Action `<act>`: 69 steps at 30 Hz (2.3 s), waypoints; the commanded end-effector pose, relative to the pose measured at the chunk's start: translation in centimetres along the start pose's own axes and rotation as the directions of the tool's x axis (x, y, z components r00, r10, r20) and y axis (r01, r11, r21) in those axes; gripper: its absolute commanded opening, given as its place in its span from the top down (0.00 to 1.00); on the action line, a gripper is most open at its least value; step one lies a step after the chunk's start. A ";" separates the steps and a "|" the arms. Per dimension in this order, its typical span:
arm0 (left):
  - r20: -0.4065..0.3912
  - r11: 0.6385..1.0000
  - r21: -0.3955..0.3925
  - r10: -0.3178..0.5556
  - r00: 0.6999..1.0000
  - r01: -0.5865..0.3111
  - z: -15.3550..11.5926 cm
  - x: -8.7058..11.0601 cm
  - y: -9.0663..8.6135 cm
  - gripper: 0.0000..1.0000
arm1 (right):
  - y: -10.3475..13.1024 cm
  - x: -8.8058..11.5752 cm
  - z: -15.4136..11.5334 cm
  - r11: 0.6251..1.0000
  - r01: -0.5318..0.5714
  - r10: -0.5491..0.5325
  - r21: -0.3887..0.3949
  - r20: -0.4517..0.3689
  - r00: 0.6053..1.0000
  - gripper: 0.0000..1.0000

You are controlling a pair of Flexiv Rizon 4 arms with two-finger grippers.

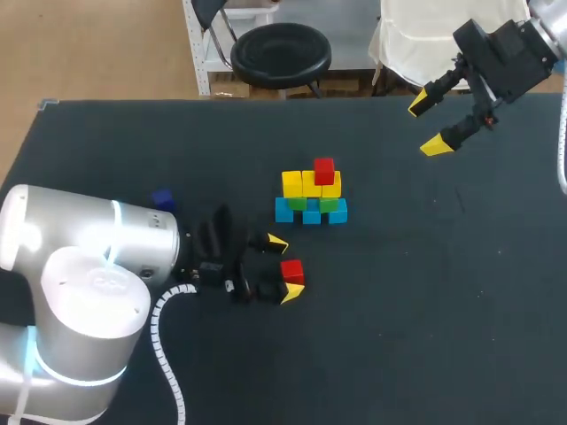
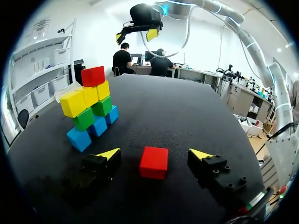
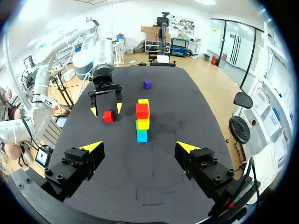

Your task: Place the blue cubes, place green cubes on the blue cubes, place the yellow cubes on the green cubes, then place the red cubes on the yellow cubes, and place purple cube on the red cubes.

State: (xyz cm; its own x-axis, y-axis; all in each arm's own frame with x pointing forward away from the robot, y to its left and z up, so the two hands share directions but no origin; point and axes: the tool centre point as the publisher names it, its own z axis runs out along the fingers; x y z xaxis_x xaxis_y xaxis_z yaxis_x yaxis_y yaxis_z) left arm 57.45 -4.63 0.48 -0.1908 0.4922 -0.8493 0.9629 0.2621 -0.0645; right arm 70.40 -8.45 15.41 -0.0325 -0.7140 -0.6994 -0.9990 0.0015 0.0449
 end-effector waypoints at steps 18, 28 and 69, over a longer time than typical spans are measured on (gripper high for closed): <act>-0.137 0.999 0.034 -0.028 0.990 0.033 -0.3 -0.2 0.6 0.41 | 0.0 0.0 0.0 1.000 0.000 0.000 0.001 0.000 1.000 0.00; -0.144 0.999 0.034 -0.035 0.989 0.040 -0.2 0.2 0.5 0.42 | 0.0 0.0 0.0 1.000 0.000 0.000 0.001 0.000 1.000 0.00; -0.117 1.000 0.004 -0.014 0.993 0.014 -0.3 0.7 0.6 0.69 | 0.0 0.0 0.0 1.000 0.000 0.000 0.001 0.000 1.000 0.00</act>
State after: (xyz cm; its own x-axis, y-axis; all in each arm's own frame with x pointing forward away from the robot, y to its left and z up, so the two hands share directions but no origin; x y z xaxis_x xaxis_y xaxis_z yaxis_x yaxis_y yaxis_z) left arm 58.14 -3.97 -0.11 -0.2262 0.5863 -0.7779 0.9617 0.2613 -0.0827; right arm 70.40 -8.45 15.41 -0.0325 -0.7140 -0.6993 -0.9990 0.0015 0.0449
